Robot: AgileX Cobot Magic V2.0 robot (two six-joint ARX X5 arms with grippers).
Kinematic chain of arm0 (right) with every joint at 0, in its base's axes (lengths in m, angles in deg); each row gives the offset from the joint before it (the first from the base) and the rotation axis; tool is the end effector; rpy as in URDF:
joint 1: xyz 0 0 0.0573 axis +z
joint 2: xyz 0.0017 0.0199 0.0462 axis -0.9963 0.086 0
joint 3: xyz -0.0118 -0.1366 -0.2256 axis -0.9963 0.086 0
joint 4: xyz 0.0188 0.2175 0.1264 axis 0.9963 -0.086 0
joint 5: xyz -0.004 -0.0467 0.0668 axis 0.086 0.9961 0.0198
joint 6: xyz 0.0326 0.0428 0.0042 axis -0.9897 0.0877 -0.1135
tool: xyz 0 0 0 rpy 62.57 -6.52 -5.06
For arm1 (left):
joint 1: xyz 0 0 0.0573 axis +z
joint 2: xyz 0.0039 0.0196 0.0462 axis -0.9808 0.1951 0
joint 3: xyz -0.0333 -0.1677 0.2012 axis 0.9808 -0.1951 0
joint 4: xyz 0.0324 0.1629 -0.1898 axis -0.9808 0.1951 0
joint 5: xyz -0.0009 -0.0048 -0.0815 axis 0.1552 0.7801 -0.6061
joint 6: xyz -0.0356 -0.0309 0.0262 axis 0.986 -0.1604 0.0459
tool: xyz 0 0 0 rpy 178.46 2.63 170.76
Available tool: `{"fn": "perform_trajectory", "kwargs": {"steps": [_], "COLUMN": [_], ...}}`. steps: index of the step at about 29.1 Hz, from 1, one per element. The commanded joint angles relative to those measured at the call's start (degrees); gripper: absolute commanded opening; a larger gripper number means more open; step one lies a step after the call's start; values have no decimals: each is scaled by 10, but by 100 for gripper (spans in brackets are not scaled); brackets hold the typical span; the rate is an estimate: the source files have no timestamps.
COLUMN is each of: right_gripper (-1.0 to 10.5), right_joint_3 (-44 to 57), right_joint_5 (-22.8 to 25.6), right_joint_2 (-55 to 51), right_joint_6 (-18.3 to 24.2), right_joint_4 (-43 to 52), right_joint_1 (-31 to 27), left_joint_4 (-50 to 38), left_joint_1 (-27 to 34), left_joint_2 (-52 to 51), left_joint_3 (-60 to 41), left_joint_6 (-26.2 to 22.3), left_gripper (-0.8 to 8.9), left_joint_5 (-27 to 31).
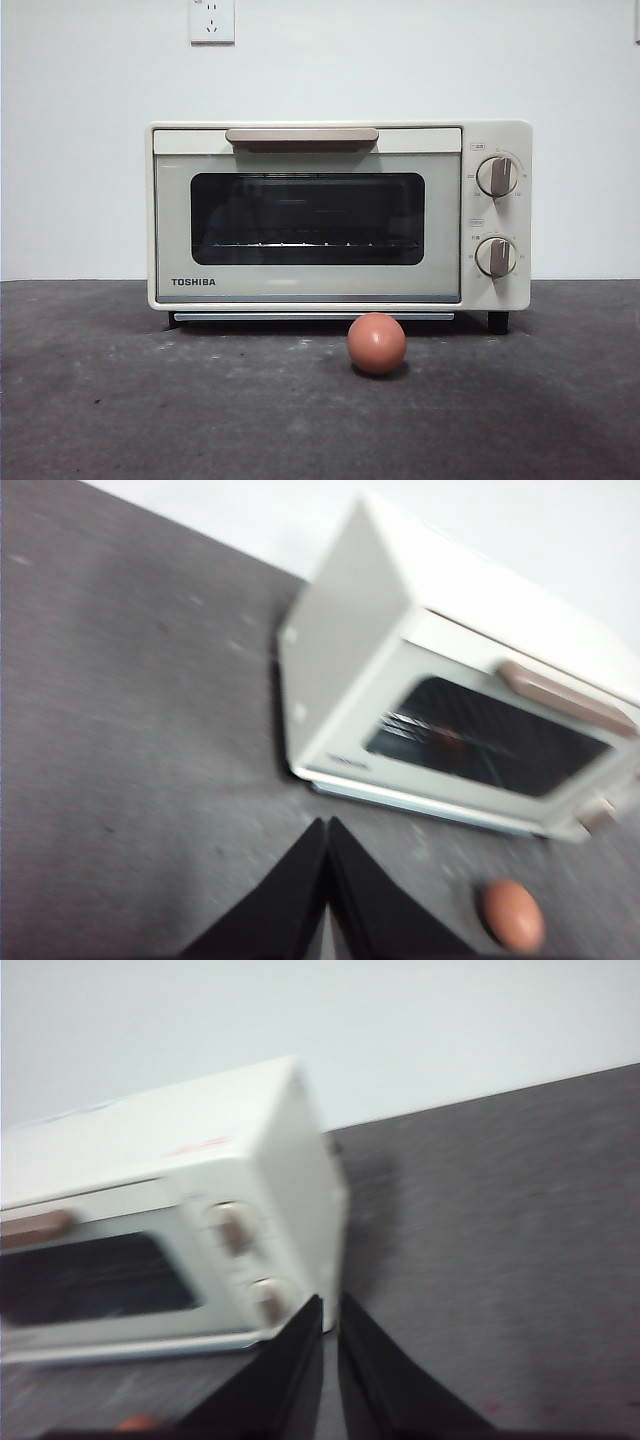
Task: Eggoven
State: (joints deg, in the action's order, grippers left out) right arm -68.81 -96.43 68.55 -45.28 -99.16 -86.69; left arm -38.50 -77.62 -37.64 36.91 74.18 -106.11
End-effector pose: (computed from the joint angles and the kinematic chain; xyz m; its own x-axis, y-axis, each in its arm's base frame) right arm 0.0728 0.0044 0.2631 0.9716 0.1967 -0.1317 -0.1474 0.9380 0.3139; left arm 0.0812 -0.0082 0.2445 0.9204 -0.3144 -0.2324 0.1828 0.8714 -0.4552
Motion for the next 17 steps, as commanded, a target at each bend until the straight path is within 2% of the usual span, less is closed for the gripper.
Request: {"fn": "perform_trajectory", "kwargs": {"steps": [1, 8, 14, 17], "right_gripper": [3, 3, 3, 3], "right_joint_3": [-60, -182, -236, -238], "right_joint_5": [-48, -174, -203, -202], "right_joint_2": [53, 179, 242, 254], "right_joint_6": [29, 100, 148, 158], "right_joint_4": [-56, -204, -292, -322], "right_joint_1": [5, 31, 82, 111], "left_joint_4": [28, 134, 247, 266], "left_joint_1": [2, -3, -21, -34], "left_joint_2": [43, 134, 183, 188], "left_joint_3": [54, 156, 206, 212], "left_joint_6": [-55, -135, -196, -201], "left_gripper": [7, 7, 7, 7], "left_joint_5": [-41, -126, -145, -145]}}
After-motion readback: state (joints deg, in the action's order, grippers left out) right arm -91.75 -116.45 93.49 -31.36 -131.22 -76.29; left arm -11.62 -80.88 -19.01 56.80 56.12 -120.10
